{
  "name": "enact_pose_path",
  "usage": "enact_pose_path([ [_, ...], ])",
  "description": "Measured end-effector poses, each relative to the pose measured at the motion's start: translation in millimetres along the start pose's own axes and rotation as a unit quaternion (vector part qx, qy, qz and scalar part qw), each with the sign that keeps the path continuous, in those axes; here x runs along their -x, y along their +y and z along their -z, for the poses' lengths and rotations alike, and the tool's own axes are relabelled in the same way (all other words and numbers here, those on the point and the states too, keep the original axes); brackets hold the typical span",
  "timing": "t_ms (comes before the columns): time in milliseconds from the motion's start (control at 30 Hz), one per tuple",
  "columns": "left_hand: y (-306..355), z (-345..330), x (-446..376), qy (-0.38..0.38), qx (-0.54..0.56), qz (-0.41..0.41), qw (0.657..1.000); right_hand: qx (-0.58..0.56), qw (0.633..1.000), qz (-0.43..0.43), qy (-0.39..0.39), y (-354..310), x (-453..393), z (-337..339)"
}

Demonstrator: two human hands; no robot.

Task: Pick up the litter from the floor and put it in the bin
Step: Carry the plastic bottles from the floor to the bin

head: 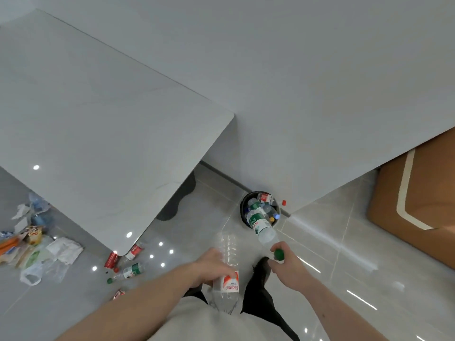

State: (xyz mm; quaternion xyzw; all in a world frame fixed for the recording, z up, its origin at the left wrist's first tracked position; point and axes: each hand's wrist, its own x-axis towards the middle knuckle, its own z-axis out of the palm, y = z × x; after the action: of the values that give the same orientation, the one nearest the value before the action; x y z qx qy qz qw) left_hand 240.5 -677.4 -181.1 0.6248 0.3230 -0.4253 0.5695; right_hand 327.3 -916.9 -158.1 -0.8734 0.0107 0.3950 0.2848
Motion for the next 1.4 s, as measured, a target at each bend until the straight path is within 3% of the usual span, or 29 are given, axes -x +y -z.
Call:
enact_pose_path([
  [133,22.9,-49.1,-18.3,0.024,0.075,0.044,0.996,0.028,0.999,0.005,-0.017,18.2,-45.6,58.1],
  [267,66.5,-65.3,-45.2,0.106,0.139,0.021,0.984,0.048,0.998,-0.009,-0.032,34.9,-88.1,103.5],
  [500,127.7,-46.9,-113.4,0.173,0.117,0.015,0.978,0.057,0.996,-0.021,-0.061,42.9,-162.3,134.6],
  [733,145.6,-32.1,-278.7,0.176,0.077,0.036,0.981,0.082,0.993,-0.020,-0.077,82.5,-281.9,115.2],
  [1033,99.6,-55.2,-481.8,0.221,0.093,0.093,0.967,0.164,0.978,0.018,-0.128,168.5,-438.1,52.0],
  [1400,76.3,-85.4,-550.3,0.280,0.129,0.077,0.948,0.233,0.952,0.024,-0.198,206.0,-495.5,5.5],
])
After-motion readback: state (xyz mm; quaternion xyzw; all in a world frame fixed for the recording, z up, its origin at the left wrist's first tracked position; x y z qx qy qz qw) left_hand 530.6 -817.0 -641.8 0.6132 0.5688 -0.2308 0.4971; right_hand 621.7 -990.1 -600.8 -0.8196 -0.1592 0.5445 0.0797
